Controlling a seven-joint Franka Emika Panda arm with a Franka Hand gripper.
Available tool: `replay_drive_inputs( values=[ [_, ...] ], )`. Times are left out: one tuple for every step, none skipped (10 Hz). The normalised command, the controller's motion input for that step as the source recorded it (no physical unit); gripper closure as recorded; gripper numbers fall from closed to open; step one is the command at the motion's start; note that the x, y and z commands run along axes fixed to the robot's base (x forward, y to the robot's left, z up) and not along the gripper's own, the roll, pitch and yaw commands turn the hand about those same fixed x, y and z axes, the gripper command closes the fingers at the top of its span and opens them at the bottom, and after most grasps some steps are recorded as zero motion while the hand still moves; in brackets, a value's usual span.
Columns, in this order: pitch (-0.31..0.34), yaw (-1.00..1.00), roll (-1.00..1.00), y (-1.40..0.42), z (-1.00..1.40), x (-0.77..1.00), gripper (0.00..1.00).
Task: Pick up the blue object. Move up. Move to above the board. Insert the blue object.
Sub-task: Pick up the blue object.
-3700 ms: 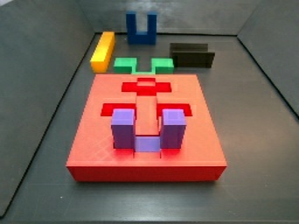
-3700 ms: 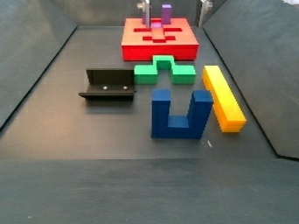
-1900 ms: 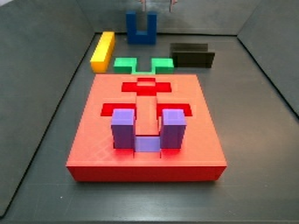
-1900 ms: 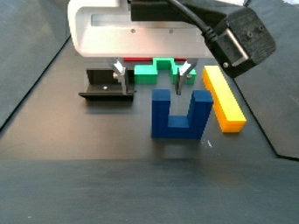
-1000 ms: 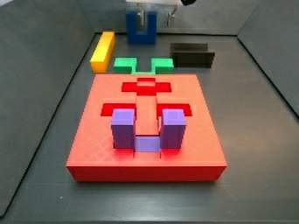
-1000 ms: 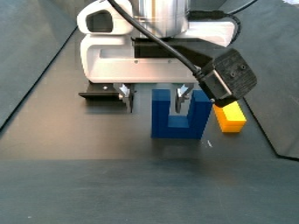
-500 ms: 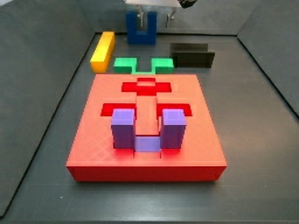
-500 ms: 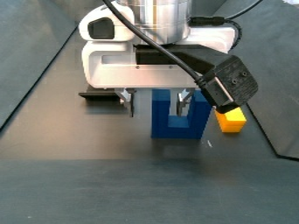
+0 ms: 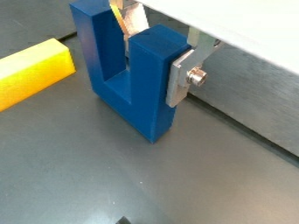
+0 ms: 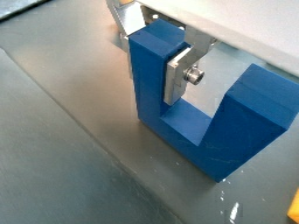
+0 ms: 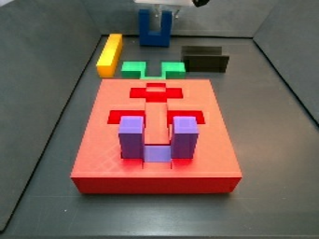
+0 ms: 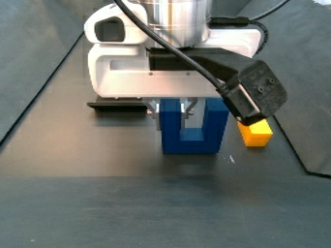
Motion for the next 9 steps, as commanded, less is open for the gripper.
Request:
replay_drive_inputs(
  values=[
    [0.0,0.0,0.0,0.0,0.0,0.0,1.0],
    [0.0,0.0,0.0,0.0,0.0,0.0,1.0],
    [0.0,0.0,0.0,0.0,0.0,0.0,1.0],
    [0.0,0.0,0.0,0.0,0.0,0.0,1.0],
    [0.0,0.0,0.0,0.0,0.0,0.0,1.0],
    [0.0,0.0,0.0,0.0,0.0,0.0,1.0],
    [0.0,0.0,0.0,0.0,0.0,0.0,1.0],
    [0.0,0.0,0.0,0.0,0.0,0.0,1.0],
    [0.0,0.0,0.0,0.0,0.0,0.0,1.0]
  ],
)
